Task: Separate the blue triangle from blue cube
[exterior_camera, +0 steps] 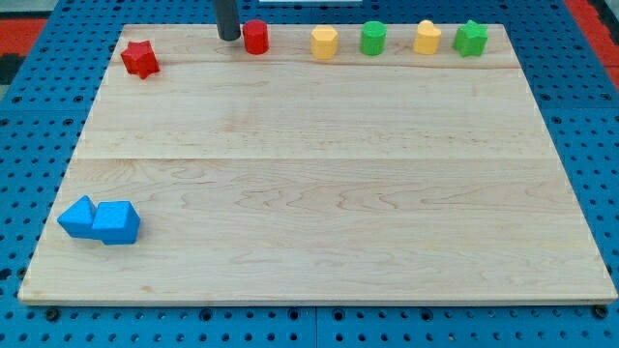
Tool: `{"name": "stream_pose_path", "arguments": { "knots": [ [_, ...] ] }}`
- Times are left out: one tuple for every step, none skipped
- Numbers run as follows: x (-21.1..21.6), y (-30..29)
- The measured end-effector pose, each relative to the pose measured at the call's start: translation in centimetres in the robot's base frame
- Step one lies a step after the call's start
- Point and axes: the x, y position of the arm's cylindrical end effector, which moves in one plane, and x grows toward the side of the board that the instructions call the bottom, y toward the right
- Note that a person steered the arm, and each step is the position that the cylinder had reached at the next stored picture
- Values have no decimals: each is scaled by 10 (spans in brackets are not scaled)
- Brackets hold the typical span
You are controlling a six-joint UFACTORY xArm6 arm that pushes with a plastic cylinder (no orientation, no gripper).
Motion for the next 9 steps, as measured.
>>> {"name": "stream_pose_path", "arguments": {
  "knots": [
    [-1,36],
    [0,29],
    [56,18],
    [121,55],
    [206,47],
    [282,8],
    [334,-64],
    [372,-122],
    [401,-160]
  ]
}}
